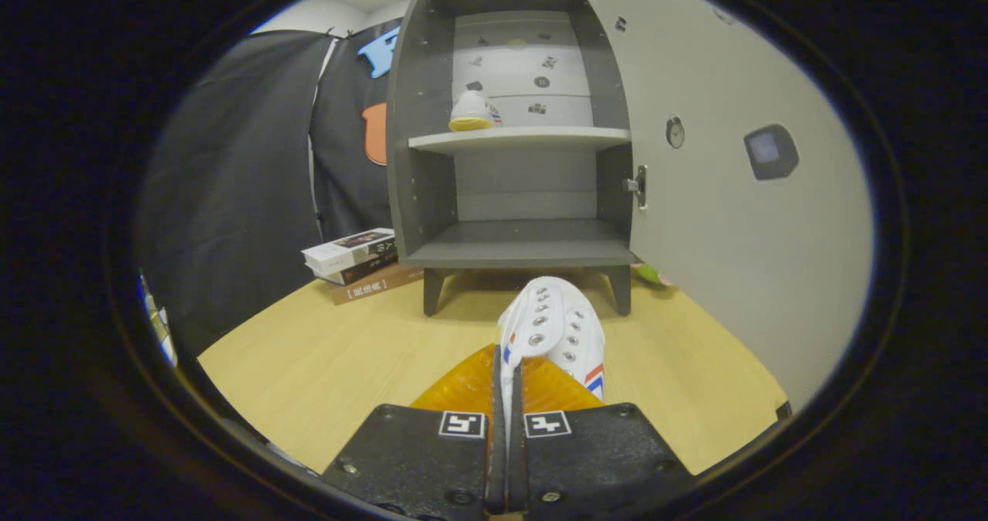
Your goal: Open the shoe cabinet door, grab the shoes and put them into the shoe cabinet, then close the shoe cabinet door.
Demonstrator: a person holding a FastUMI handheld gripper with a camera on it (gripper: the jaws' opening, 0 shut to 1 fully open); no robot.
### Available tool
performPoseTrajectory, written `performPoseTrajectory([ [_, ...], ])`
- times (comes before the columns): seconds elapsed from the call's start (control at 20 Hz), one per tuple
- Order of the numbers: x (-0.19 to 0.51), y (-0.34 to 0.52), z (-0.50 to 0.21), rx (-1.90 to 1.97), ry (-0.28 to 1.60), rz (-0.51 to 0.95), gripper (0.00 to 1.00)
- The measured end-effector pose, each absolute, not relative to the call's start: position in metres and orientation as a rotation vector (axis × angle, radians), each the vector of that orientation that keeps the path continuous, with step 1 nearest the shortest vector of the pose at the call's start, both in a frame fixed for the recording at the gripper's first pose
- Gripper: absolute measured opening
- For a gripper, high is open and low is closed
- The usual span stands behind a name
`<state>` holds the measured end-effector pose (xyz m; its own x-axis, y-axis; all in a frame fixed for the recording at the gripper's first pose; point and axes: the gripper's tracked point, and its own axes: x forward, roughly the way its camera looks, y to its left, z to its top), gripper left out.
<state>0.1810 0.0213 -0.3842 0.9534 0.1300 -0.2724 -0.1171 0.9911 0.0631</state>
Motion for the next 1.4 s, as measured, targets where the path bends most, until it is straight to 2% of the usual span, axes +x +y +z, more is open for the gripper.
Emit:
performPoseTrajectory([
  [0.55,0.239,0.02,-0.212,-0.038,0.13,0.133,0.05],
  [0.9,0.324,0.017,-0.11,-0.001,0.057,0.077,0.06],
  [1.4,0.475,-0.002,-0.079,-0.012,0.085,0.021,0.06],
])
